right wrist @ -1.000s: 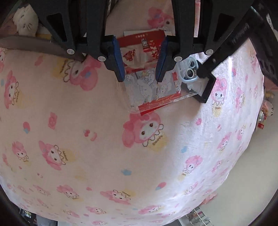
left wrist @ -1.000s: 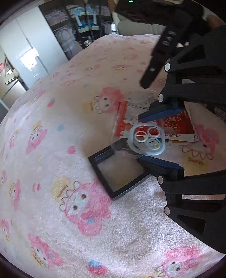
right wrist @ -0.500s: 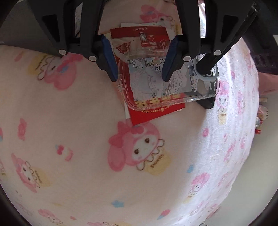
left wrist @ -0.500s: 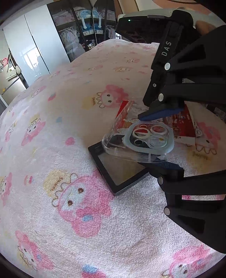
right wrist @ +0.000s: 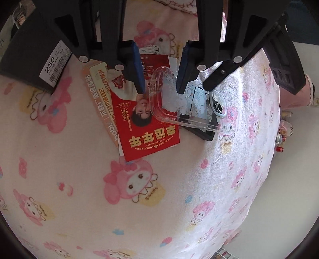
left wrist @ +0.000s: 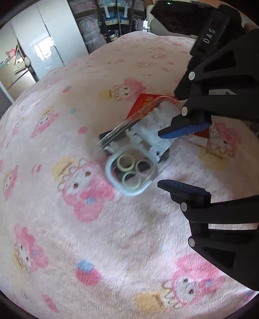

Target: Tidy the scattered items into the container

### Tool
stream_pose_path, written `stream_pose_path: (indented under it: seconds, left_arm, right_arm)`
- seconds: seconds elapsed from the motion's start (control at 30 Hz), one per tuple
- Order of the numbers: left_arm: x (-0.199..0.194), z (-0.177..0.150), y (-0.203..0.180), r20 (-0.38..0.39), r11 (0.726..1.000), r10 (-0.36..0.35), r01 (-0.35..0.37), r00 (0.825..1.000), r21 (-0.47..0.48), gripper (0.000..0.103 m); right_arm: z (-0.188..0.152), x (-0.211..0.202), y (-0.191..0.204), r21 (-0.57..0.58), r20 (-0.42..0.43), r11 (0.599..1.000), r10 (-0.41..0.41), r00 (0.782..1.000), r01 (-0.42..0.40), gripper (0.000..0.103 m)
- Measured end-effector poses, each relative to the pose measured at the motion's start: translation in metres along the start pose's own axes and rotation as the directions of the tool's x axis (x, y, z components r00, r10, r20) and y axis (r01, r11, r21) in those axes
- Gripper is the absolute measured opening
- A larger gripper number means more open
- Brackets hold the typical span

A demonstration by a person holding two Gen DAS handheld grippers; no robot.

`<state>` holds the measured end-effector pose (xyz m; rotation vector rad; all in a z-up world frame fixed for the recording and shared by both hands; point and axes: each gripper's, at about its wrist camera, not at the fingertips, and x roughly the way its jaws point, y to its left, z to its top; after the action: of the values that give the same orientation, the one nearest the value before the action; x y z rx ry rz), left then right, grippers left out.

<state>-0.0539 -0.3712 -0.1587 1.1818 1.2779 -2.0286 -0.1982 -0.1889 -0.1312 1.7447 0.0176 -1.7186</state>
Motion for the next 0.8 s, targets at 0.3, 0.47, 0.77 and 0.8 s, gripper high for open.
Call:
stream_pose_path:
  seconds: [0.3,0.47,0.77,0.8]
  left_arm:
    - [0.018,0.049,0.020,0.047,0.999,-0.005,0.003,0.999,0.051,0.048]
    - [0.014,0.040,0.009,0.042,0.997,-0.016,0.013,0.999,0.073,0.048]
    - [-0.054,-0.013,-0.026,0.004,0.964,-0.185,0.180,0.983,0.197,0.038]
    - [-0.057,-0.021,-0.031,-0.010,0.958,-0.203,0.200,0.979,0.205,0.037]
  right_arm:
    - [0.000,0.026,-0.004,0.005,0.003,1.000,-0.008,1.000,0.008,0.030]
    - [0.004,0.021,-0.004,-0.020,0.034,1.000,0.017,0.999,-0.016,0.033]
    - [-0.029,-0.074,-0.015,-0.066,0.140,0.982,0.186,0.972,-0.178,0.033]
    - [-0.037,-0.084,-0.020,-0.073,0.147,0.980,0.192,0.970,-0.183,0.033]
